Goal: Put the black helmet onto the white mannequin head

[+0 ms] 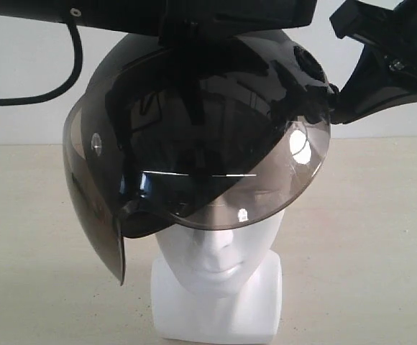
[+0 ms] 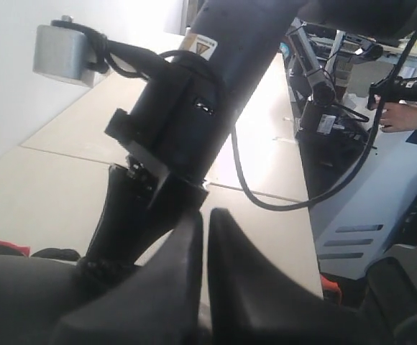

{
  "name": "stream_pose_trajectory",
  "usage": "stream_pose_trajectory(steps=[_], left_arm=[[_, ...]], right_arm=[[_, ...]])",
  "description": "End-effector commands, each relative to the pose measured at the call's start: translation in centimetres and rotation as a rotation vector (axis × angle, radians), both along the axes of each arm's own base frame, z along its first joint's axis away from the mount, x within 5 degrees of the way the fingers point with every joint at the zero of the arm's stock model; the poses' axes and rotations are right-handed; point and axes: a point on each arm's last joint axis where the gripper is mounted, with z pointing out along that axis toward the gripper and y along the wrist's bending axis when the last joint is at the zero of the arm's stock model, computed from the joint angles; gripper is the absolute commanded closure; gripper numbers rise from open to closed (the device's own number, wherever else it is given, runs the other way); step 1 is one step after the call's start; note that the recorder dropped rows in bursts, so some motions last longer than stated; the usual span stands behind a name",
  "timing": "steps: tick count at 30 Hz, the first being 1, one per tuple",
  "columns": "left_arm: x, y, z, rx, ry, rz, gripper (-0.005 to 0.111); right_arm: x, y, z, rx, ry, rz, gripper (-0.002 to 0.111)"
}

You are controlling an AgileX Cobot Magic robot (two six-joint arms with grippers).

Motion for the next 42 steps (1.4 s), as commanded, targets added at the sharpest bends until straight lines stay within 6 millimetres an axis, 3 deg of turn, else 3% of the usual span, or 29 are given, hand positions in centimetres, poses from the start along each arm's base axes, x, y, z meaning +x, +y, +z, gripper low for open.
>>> stream_pose_trajectory(steps=[1, 12, 20, 27, 36, 38, 42], left_arm=[[-0.1, -1.0, -3.9, 0.129, 0.151, -0.067, 0.102], [-0.1, -1.0, -4.0, 0.132, 0.172, -0.068, 0.102], [0.1, -1.6, -5.1, 0.150, 0.217, -0.088, 0.102], [-0.8, -3.4, -5.4, 0.157, 0.202, -0.107, 0.102], [-0.6, -3.4, -5.3, 0.149, 0.204, -0.084, 0.102], [-0.6, -3.4, -5.3, 0.149, 0.204, -0.084, 0.102], [-0.6, -3.4, -5.3, 0.148, 0.203, -0.083, 0.102]], right_arm=[[0.3, -1.3, -0.7, -0.142, -0.007, -0.020, 0.108], [-0.4, -1.6, -6.0, -0.195, 0.119, -0.010, 0.108], [-0.2, -2.0, -6.3, -0.238, 0.103, -0.016, 0.108], [-0.1, -2.6, -6.4, -0.306, 0.089, -0.032, 0.108], [0.1, -2.6, -6.4, -0.302, 0.068, -0.026, 0.108], [0.1, -2.6, -5.8, -0.297, 0.051, -0.025, 0.100], [0.3, -2.1, -4.0, -0.245, 0.020, -0.022, 0.066]])
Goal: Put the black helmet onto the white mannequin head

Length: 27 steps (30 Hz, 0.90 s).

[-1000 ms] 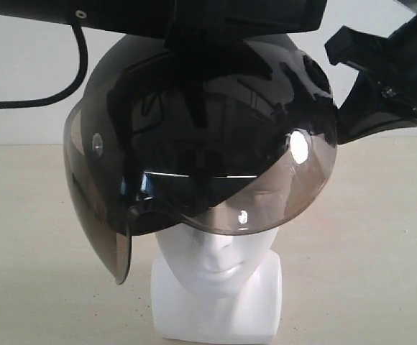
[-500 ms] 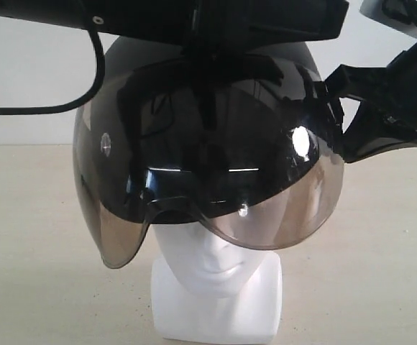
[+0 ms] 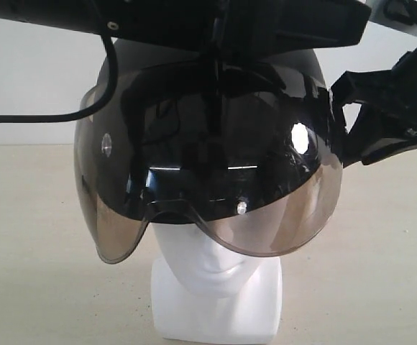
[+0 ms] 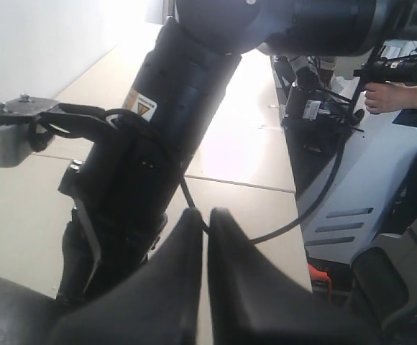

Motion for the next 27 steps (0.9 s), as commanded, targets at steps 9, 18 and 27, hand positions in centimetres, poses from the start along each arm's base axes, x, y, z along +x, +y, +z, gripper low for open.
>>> stream_pose_trajectory(steps=[9, 18, 27], left_arm=[[0.6, -0.9, -5.0, 0.126, 0.215, -0.030, 0.102], [0.6, -0.9, -5.0, 0.125, 0.215, -0.028, 0.102], [0.7, -1.0, -5.1, 0.126, 0.219, -0.028, 0.102]], right_arm=[[0.5, -0.8, 2.5, -0.062, -0.067, 0.028, 0.061], [0.5, -0.5, 5.2, -0.025, -0.123, 0.040, 0.061], [0.1, -0.2, 9.7, 0.043, -0.246, 0.039, 0.077]])
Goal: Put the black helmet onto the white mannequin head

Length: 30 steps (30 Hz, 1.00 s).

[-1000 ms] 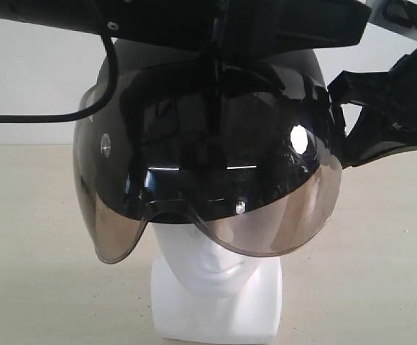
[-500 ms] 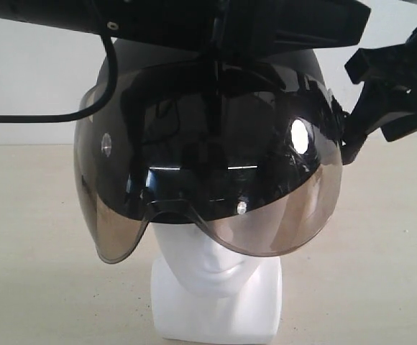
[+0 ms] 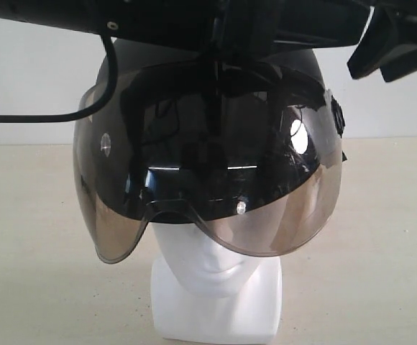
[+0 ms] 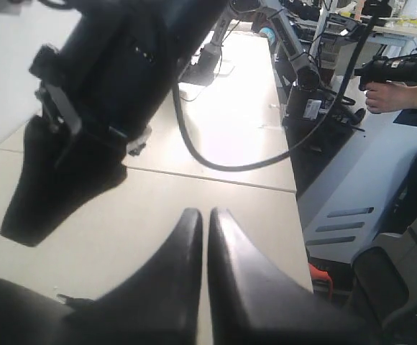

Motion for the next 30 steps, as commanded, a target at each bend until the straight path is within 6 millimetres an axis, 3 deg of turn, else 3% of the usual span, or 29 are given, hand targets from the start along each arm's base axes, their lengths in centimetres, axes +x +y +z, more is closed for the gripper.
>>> stream_pose_trajectory(steps=[1, 6, 21, 30], left_arm=[[0.7, -1.0, -5.2, 0.124, 0.225, -0.028, 0.102], [1.0, -1.2, -5.9, 0.133, 0.253, -0.031, 0.102], [0.0, -3.2, -6.6, 0.145, 0.250, -0.073, 0.102], [-0.6, -2.4, -4.1, 0.085, 0.144, -0.040, 0.102]], right_arm=[[-0.4, 0.0, 3.1, 0.052, -0.089, 0.002, 0.083], [-0.8, -0.1, 5.5, 0.064, -0.173, 0.003, 0.109], [-0.9, -0.2, 6.3, 0.057, -0.204, 0.000, 0.108], [-0.9, -0.2, 6.3, 0.060, -0.203, 0.000, 0.108]])
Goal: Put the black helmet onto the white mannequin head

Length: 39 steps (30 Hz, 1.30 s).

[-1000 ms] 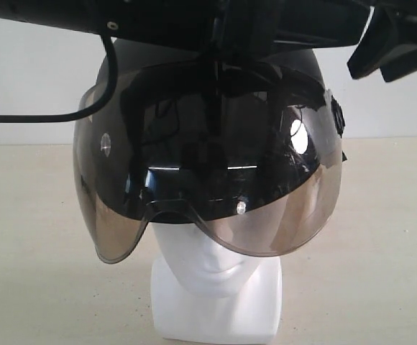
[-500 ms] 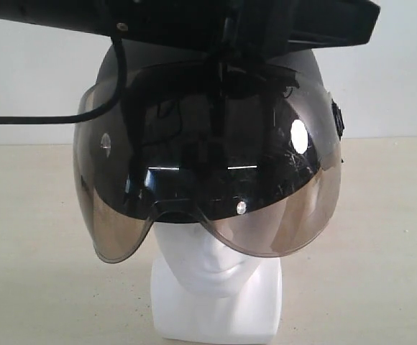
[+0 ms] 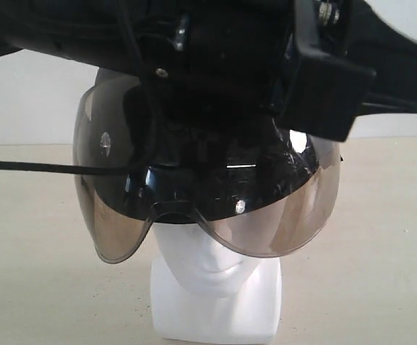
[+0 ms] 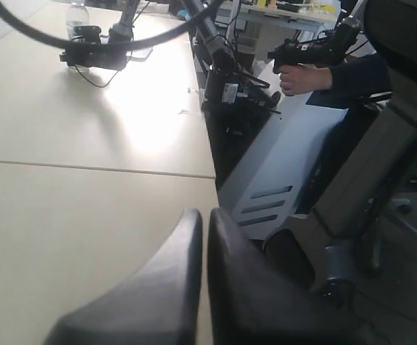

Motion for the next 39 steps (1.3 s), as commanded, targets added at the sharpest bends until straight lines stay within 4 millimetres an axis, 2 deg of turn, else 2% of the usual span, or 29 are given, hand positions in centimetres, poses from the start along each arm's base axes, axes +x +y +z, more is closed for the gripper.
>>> stream_pose_trajectory(steps=[1, 6, 9, 11, 12, 13, 14, 15, 16, 17, 21, 27, 32, 35, 39], left_arm=[[1.3, 0.7, -2.3, 0.087, 0.043, 0.124, 0.102], [0.1, 1.7, 0.8, -0.021, -0.071, 0.141, 0.102], [-1.3, 3.3, 4.0, -0.093, -0.168, 0.207, 0.102], [-2.0, 5.6, 6.4, -0.109, -0.284, 0.299, 0.102], [-2.3, 7.5, 8.0, -0.102, -0.338, 0.365, 0.102], [-2.1, 9.0, 8.9, -0.082, -0.365, 0.420, 0.102], [-1.8, 11.4, 10.0, -0.047, -0.411, 0.519, 0.102], [-1.5, 12.8, 10.6, -0.023, -0.429, 0.582, 0.102], [-0.6, 15.1, 10.9, 0.013, -0.427, 0.664, 0.102], [0.2, 16.5, 10.9, 0.035, -0.405, 0.689, 0.102], [2.5, 18.5, 10.2, 0.070, -0.321, 0.639, 0.102], [6.3, 20.8, 10.4, -0.033, -0.219, 0.571, 0.102], [8.7, 20.3, 10.0, -0.065, -0.156, 0.427, 0.102], [9.7, 19.5, 9.3, -0.061, -0.138, 0.393, 0.102], [10.9, 18.7, 8.0, -0.049, -0.121, 0.366, 0.102]], right_arm=[[0.0, -0.2, 0.3, -0.002, -0.013, -0.007, 0.108], [0.0, -0.2, 0.3, -0.002, -0.013, -0.007, 0.108], [0.0, -0.2, 0.3, -0.005, -0.015, -0.004, 0.108], [-0.1, -0.1, 0.3, 0.005, -0.017, 0.008, 0.108], [-0.2, 0.2, 0.4, 0.015, -0.030, 0.050, 0.108], [-0.3, 0.6, 0.5, 0.027, -0.042, 0.092, 0.108], [-0.6, 1.3, 0.7, 0.040, -0.064, 0.160, 0.108], [-0.8, 1.9, 0.8, 0.030, -0.086, 0.215, 0.108], [-1.4, 3.1, 0.9, 0.015, -0.114, 0.295, 0.108], [-2.0, 4.4, 0.9, 0.002, -0.130, 0.367, 0.108], [-3.5, 7.0, 0.9, -0.005, -0.145, 0.491, 0.108], [-4.9, 9.4, 0.8, -0.041, -0.187, 0.599, 0.108], [-5.1, 10.1, 1.6, -0.083, -0.267, 0.601, 0.108], [-5.1, 10.2, 3.0, -0.069, -0.314, 0.600, 0.108], [-3.8, 11.3, 2.6, -0.052, -0.233, 0.604, 0.108]])
